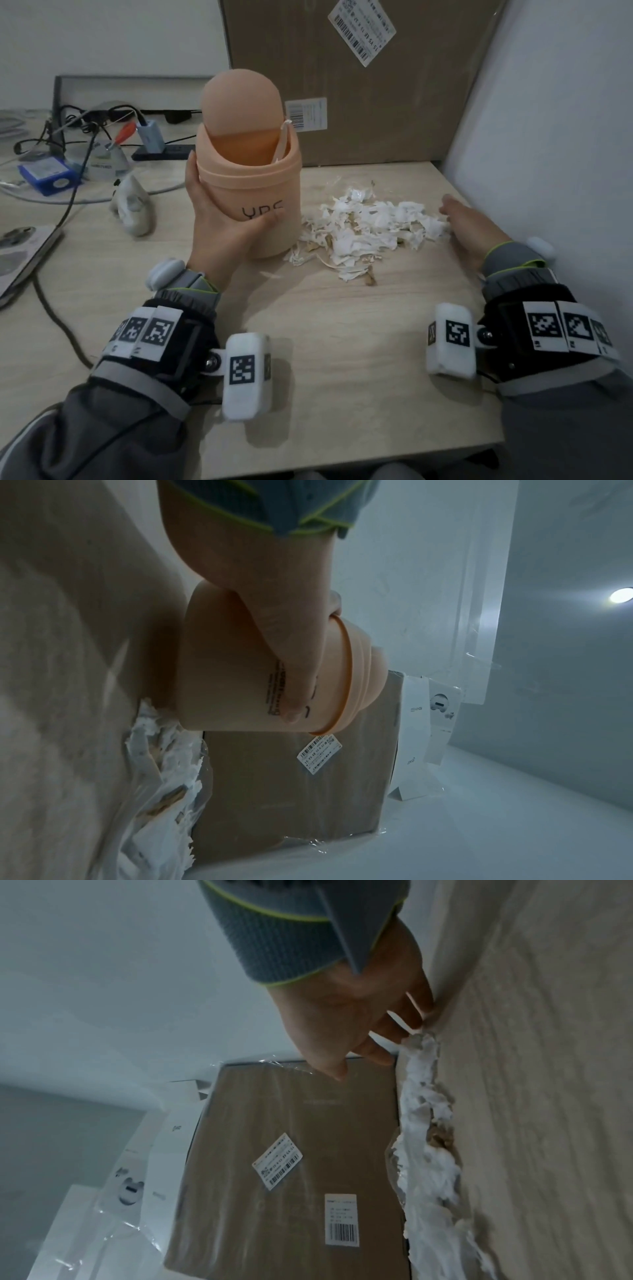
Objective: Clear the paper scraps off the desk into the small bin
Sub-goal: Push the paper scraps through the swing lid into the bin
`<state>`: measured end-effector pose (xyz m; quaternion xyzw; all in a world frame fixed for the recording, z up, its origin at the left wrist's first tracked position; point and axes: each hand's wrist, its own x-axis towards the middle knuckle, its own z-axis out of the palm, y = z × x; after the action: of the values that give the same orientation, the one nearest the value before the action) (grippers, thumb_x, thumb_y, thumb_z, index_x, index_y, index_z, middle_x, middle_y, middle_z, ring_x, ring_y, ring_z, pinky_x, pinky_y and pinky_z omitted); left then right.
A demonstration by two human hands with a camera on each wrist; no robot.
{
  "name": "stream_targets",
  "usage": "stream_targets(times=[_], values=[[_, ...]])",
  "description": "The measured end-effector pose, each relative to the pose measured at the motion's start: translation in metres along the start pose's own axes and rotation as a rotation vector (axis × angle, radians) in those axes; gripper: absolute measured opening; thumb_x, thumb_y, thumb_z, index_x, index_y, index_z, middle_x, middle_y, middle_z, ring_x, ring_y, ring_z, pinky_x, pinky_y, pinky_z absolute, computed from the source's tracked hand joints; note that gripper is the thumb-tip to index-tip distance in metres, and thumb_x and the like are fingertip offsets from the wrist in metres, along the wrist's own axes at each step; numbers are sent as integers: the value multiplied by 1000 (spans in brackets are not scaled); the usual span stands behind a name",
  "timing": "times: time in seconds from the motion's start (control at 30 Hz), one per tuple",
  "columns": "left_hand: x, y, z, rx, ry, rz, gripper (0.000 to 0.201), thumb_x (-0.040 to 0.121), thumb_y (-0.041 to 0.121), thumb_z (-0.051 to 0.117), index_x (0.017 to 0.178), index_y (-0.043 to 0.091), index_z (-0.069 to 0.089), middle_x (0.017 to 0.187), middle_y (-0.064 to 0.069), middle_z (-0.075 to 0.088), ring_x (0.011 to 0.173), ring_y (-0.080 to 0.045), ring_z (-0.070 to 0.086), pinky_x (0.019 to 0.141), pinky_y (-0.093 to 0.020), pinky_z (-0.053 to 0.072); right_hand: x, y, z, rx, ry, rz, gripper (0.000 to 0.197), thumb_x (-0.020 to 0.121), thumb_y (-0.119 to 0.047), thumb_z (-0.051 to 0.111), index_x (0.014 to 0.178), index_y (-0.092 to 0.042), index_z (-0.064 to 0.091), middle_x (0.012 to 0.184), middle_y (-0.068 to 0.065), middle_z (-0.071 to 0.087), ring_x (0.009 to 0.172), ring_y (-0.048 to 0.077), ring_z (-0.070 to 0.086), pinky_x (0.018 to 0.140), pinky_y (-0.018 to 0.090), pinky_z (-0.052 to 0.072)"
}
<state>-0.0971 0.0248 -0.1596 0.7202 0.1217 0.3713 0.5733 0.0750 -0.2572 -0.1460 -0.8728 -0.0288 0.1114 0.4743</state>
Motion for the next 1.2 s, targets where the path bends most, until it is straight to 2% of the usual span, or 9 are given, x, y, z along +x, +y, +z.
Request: stream_targets(times=[0.13, 0.2, 0.3, 0.4, 0.63, 0.73, 0.87, 0.97, 1.2], values=[[0, 0, 1, -2, -4, -1, 130, 67, 11, 90, 157, 29, -1, 149, 11, 34, 127, 8, 42, 108, -30, 41, -9, -5, 20, -117, -158, -160, 54, 98, -45, 32, 138, -11, 44, 147, 3, 40, 135, 21, 36, 113, 29, 22], [0, 1, 1, -3, -4, -7, 132, 64, 17, 91, 157, 30, -1, 150, 10, 34, 129, 5, 43, 111, -34, 41, -16, -8, 25, -189, -201, -248, 48, 98, -38, 40, 139, -14, 42, 147, 1, 40, 135, 18, 36, 105, 23, 22], [-1, 3, 2, -6, -4, -17, 134, 57, 29, 90, 157, 30, 0, 153, 8, 34, 134, -3, 43, 113, -38, 41, -18, -6, 24, -311, -154, -316, 59, 87, -42, 58, 139, -23, 39, 146, 2, 41, 131, 22, 41, 101, 27, 31], [-2, 3, 2, 6, -6, -19, 133, 62, 19, 92, 157, 29, 0, 151, 8, 35, 133, -4, 43, 113, -38, 42, -21, -6, 23, -491, -155, -349, 71, 76, -46, 70, 138, -24, 42, 146, 1, 42, 129, 22, 44, 104, 31, 35], [-3, 3, 2, 14, -10, -18, 130, 66, 12, 91, 157, 28, -1, 152, 5, 34, 136, -9, 42, 114, -43, 41, -19, -5, 27, -517, 22, -478, 23, 82, -17, 68, 104, -13, 72, 112, 8, 69, 100, 21, 60, 71, 13, 29], [-3, 5, 2, 14, -16, -18, 132, 60, 22, 89, 157, 29, -1, 152, 6, 34, 137, -9, 42, 114, -45, 41, -17, -5, 26, -413, 129, -532, 17, 81, -11, 66, 96, -10, 75, 97, 10, 73, 91, 19, 64, 73, 14, 35], [-2, 4, 2, 20, -21, -15, 131, 65, 13, 91, 157, 29, -1, 152, 6, 33, 136, -10, 42, 115, -46, 40, -11, -2, 28, -48, 197, -476, 14, 80, -5, 65, 83, -16, 73, 69, 6, 69, 58, 4, 64, 66, 14, 50], [-1, 2, 3, 25, -25, -4, 128, 68, 6, 90, 157, 27, 0, 150, 7, 34, 134, -7, 43, 113, -41, 41, -12, -4, 28, 212, 197, -445, 19, 78, -6, 70, 75, -25, 69, 68, 2, 66, 61, 17, 66, 66, 25, 55], [-2, 3, 4, 29, -48, 10, 132, 63, 16, 93, 157, 29, 1, 154, 5, 32, 137, -7, 42, 113, -39, 43, -37, -43, 22, 522, 202, -528, 14, 81, -3, 68, 81, -17, 70, 56, -11, 70, 58, 4, 67, 61, 17, 53]])
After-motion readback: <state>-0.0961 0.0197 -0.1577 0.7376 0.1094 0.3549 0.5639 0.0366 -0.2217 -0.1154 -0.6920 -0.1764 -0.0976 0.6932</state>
